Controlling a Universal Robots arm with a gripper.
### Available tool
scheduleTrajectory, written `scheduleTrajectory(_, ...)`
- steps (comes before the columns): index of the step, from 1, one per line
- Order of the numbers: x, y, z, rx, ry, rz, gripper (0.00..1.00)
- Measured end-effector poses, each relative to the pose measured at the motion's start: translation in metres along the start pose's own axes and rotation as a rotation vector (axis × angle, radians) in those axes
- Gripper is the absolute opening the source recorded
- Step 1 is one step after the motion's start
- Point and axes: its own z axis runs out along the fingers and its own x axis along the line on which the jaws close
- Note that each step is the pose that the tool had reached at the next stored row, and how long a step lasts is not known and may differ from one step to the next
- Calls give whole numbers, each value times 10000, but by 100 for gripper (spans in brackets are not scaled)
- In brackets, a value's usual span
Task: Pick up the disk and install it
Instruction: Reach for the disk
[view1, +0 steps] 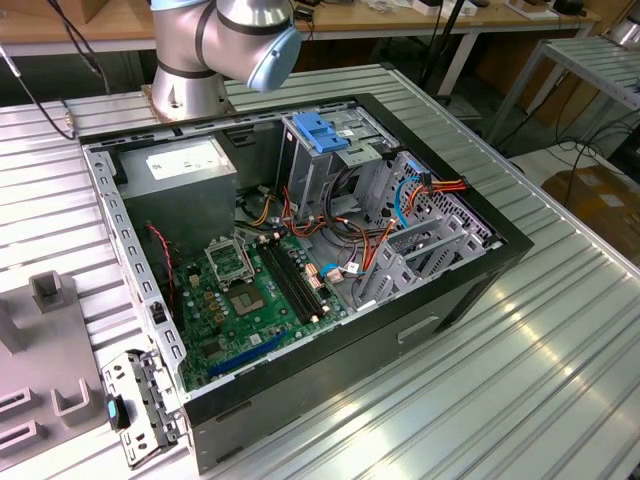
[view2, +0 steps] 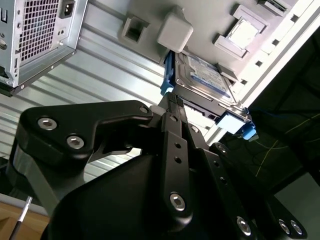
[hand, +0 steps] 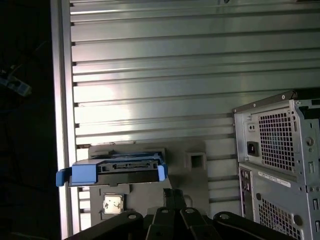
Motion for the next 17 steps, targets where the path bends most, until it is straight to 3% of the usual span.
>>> scheduleTrajectory(9, 399, -30, -9, 0, 0, 0, 11)
scheduleTrajectory(17, 597, -45, -14, 0, 1, 1, 11)
